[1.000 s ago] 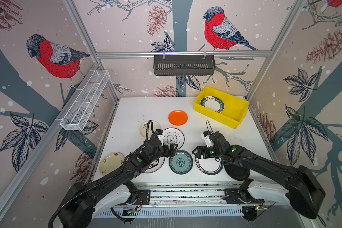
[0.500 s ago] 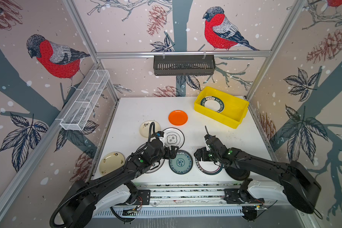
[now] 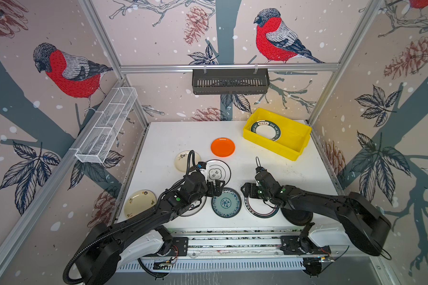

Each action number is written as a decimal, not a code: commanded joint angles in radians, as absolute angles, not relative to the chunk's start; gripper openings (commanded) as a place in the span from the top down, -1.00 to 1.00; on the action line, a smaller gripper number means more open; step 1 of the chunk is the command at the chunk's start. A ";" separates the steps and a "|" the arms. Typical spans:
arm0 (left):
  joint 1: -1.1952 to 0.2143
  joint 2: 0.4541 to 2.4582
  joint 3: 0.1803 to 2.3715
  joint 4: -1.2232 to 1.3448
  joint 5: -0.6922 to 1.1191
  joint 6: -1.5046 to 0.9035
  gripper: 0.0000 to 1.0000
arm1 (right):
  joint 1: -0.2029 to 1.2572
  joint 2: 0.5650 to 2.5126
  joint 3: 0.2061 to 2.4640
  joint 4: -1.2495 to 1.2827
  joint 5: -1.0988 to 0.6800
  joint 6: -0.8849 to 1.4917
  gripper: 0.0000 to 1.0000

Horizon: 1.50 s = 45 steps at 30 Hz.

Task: Place the plates into the plastic bin on the countertop
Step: Move the plate to the bottom-center of the table, then pick up the plate from the bottom-center of the table.

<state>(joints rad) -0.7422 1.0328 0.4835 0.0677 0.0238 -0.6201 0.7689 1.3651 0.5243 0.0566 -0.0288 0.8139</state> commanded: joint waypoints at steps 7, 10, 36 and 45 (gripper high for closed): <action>-0.742 1.019 0.495 0.054 0.010 -0.618 -0.97 | 0.731 1.448 0.570 0.102 0.004 0.830 -0.75; -0.742 1.003 0.492 0.049 0.007 -0.618 -0.97 | 0.727 1.451 0.586 0.103 0.008 0.826 -0.75; -0.775 1.009 0.500 0.081 0.014 -0.610 -0.97 | 0.517 0.998 0.471 -0.297 0.066 0.726 -0.85; -0.889 1.043 0.506 0.120 0.023 -0.616 -0.97 | 0.483 0.795 0.409 -0.449 -0.072 0.810 -0.79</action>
